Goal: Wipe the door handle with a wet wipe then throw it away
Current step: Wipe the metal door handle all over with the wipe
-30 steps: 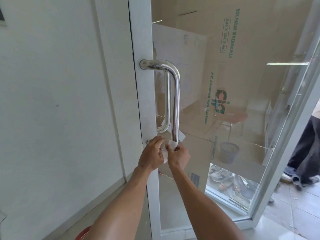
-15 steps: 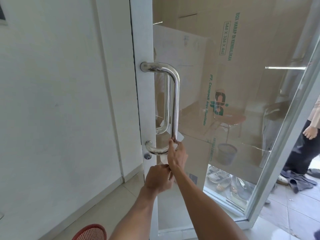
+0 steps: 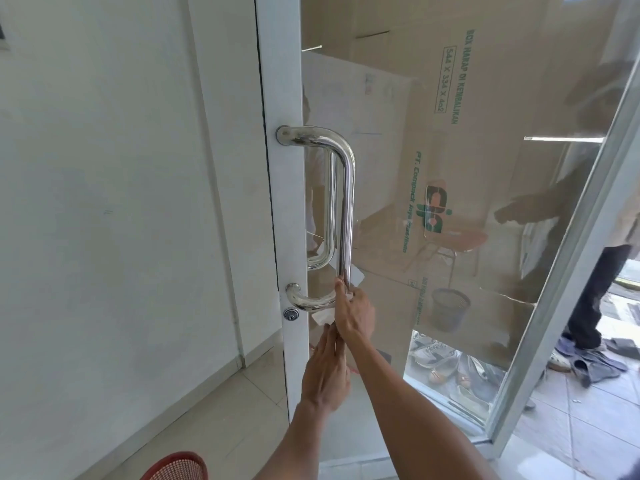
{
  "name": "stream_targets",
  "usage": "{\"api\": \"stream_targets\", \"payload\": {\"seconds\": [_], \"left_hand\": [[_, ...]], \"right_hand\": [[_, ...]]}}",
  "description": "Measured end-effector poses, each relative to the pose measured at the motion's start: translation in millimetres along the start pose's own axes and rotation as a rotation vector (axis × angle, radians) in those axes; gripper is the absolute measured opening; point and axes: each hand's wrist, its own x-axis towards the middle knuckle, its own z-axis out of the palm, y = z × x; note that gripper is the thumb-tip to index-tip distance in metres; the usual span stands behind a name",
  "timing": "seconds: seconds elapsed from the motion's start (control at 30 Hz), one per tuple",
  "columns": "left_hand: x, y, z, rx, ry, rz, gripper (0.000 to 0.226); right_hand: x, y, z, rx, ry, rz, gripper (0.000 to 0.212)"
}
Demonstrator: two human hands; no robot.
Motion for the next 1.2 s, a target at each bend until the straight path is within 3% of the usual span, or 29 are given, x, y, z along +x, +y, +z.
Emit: {"api": "stream_targets", "payload": {"seconds": [0.3, 0.4, 0.5, 0.63, 0.73, 0.9, 1.07, 1.2], "left_hand": [[21, -12, -5, 0.161, 0.086, -0.012, 0.078], [30, -14, -11, 0.184, 0.092, -0.018, 0.078], [41, -18, -15, 0.208, 0.085, -0.04, 0.081], [50, -25, -20, 0.265, 0.052, -0.092, 0.096], [52, -35, -27, 0.323, 0.038, -0.138, 0.094], [65, -47, -42, 0.242, 0.059, -0.188, 0.089], [56, -42, -35, 0.164, 0.054, 0.016, 0.091], [59, -54, -40, 0.117, 0.046, -0.098, 0.098]], "right_hand": [[2, -1, -3, -0.027, -0.024, 0.029, 0.075], [2, -7, -6, -0.031, 0.05, -0.032, 0.062], [10, -19, -9, 0.109, 0.02, -0.164, 0.057], [20, -25, -6, 0.144, -0.022, -0.235, 0.026], [23, -22, -2, 0.079, -0.007, -0.28, 0.01], [24, -21, 4, -0.033, 0.049, -0.316, 0.013], [26, -23, 0, -0.075, 0.048, -0.312, 0.019], [29, -24, -5, -0.081, 0.009, -0.321, 0.024]]}}
